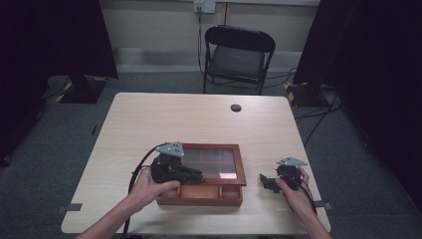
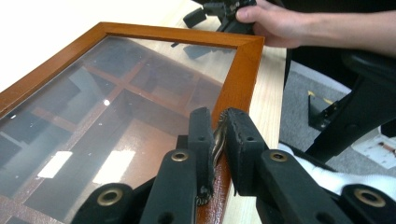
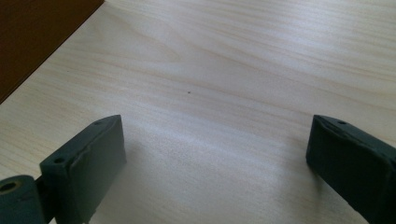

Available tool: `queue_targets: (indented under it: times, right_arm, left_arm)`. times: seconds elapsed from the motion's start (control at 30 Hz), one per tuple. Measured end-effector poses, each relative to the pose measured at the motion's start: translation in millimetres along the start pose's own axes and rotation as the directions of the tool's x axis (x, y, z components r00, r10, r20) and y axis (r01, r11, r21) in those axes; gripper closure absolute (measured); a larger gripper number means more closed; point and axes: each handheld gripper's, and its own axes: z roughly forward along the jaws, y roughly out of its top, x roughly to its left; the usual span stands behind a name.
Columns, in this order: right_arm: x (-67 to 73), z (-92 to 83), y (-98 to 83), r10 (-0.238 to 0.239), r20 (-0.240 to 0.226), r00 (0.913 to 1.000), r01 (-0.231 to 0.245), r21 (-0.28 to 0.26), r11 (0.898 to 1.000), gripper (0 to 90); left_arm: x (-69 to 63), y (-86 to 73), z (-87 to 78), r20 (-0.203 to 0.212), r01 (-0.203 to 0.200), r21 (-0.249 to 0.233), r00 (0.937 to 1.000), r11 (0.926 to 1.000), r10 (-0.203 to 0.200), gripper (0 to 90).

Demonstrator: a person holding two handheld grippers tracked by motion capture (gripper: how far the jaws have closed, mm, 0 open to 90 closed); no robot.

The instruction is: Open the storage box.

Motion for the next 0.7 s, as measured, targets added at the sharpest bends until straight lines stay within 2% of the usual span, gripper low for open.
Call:
queue_targets:
  times: [0.2, 0.27, 0.7]
  right_arm:
    - [-0.1, 0.0, 0.1, -0.001, 0.000, 1.0000, 0.001, 0.001, 1.000, 3.6]
    - [-0.1, 0.0, 0.1, -0.001, 0.000, 1.0000, 0.001, 0.001, 1.000, 3.6]
    - [-0.1, 0.0, 0.1, -0.001, -0.001, 1.0000, 0.001, 0.002, 1.000, 3.5]
  left_arm:
    - [1.4, 5.0, -4.4, -0.002, 0.012, -0.011, 0.9999, 0.9999, -0.012, 80.8]
    - [0.2, 9.8, -5.2, -0.016, 0.004, 0.005, 0.9999, 1.0000, -0.004, 80.8]
    - [5.7, 19.9, -10.9, 0.000, 0.014, -0.007, 0.9999, 0.9999, -0.014, 80.9]
